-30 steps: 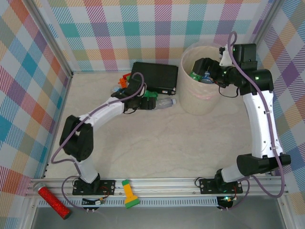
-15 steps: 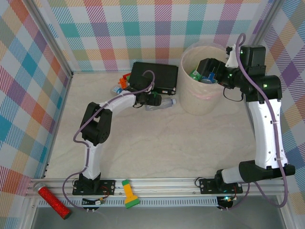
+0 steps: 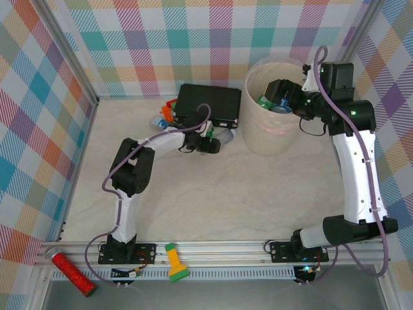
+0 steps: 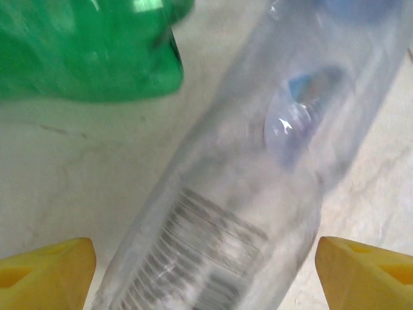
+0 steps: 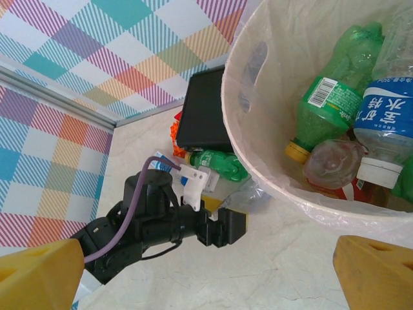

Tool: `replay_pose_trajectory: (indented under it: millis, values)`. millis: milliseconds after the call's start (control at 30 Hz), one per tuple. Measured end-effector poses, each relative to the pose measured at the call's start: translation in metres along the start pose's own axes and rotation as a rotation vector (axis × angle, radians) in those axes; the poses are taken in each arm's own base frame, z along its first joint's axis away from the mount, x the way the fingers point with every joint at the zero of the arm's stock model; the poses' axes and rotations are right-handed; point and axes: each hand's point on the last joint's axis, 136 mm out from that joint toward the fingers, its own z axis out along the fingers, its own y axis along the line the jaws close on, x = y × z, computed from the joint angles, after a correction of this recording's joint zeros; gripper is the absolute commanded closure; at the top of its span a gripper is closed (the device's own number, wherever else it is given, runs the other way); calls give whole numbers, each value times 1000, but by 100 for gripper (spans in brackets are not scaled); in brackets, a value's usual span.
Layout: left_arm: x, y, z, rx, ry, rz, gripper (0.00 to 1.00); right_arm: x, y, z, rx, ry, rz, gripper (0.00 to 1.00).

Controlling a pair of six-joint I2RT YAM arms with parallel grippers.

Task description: Put the plastic bottles in the bin

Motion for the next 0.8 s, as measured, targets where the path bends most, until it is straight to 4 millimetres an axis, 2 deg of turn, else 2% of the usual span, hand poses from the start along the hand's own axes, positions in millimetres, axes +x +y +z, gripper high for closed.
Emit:
replay_pose_trajectory:
  millis: [233, 367, 500, 633, 700, 800]
  values:
    - [12, -18, 4, 8, 32, 51, 18, 2, -2, 7, -5, 16, 16, 1]
    - [7, -23, 3, 6, 22, 61, 23, 3, -2, 8, -6, 16, 23, 1]
    - [-2, -25, 4, 10, 5, 69, 37, 7, -4, 7, -2, 22, 26, 1]
    - [-3, -27, 5, 13, 5, 75, 50, 10, -4, 3, -2, 21, 26, 1]
    - [-2, -28, 5, 15, 5, 83, 54, 11, -4, 0, -5, 17, 25, 1]
    - [1, -30, 4, 17, 7, 91, 55, 11, -2, -3, -11, 6, 23, 1]
